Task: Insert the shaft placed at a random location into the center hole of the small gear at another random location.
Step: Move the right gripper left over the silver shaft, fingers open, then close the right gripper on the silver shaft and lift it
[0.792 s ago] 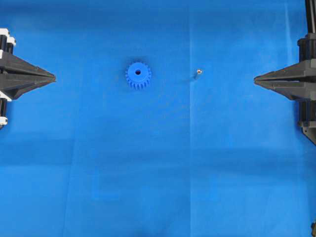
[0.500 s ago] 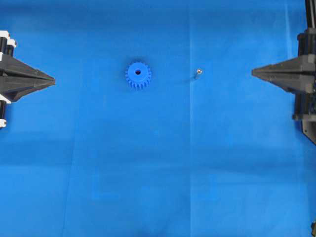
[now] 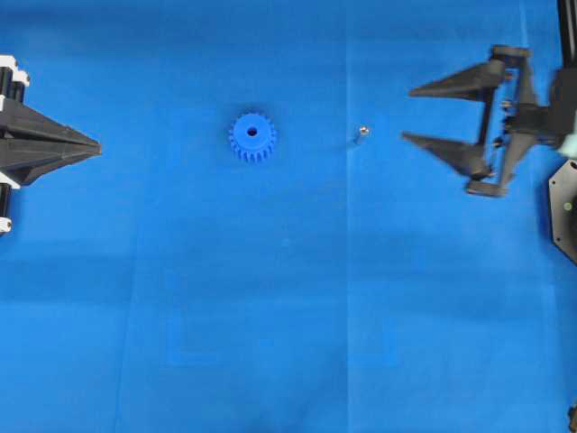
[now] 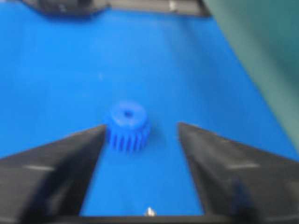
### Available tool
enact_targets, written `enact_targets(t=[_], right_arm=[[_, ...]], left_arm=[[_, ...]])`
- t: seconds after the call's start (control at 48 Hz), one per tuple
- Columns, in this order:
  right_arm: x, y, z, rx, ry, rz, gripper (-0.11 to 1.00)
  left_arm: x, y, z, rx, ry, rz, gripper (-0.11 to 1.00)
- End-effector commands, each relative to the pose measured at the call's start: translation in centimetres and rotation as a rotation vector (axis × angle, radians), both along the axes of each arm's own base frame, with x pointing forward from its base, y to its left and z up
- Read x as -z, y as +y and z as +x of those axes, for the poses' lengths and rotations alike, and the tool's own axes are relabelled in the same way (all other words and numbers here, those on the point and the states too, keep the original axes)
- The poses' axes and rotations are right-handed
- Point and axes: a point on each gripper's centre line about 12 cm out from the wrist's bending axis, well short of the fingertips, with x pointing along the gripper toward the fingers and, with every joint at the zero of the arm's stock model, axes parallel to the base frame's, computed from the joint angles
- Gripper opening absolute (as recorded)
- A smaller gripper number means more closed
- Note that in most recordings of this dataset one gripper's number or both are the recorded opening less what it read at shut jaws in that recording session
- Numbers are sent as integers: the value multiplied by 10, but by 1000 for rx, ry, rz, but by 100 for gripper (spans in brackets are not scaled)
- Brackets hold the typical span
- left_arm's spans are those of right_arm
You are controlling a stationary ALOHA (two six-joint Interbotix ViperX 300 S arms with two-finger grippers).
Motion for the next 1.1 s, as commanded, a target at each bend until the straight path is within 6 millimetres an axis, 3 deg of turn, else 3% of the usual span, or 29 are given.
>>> enact_targets(t=[0.0, 0.042, 0.167, 0.479, 0.771, 0.938, 1.084], right_arm=[[12, -8, 12, 34, 20, 23, 77], [22, -12, 16, 48, 44, 36, 83], [47, -19, 28, 81, 90, 63, 76], [97, -28, 44, 134, 177, 99, 76], [111, -29, 47, 142, 219, 113, 74], [111, -28, 47, 137, 219, 113, 63], [112, -25, 47, 130, 218, 110, 31]], left_arm=[[-5, -1, 1, 3, -18, -3, 0], [-5, -1, 1, 3, -18, -3, 0], [-4, -1, 1, 3, -17, -2, 0], [-2, -1, 1, 3, -9, -3, 0], [1, -1, 0, 3, 0, -5, 0], [0, -1, 0, 3, -1, -6, 0], [1, -1, 0, 3, 0, -5, 0]])
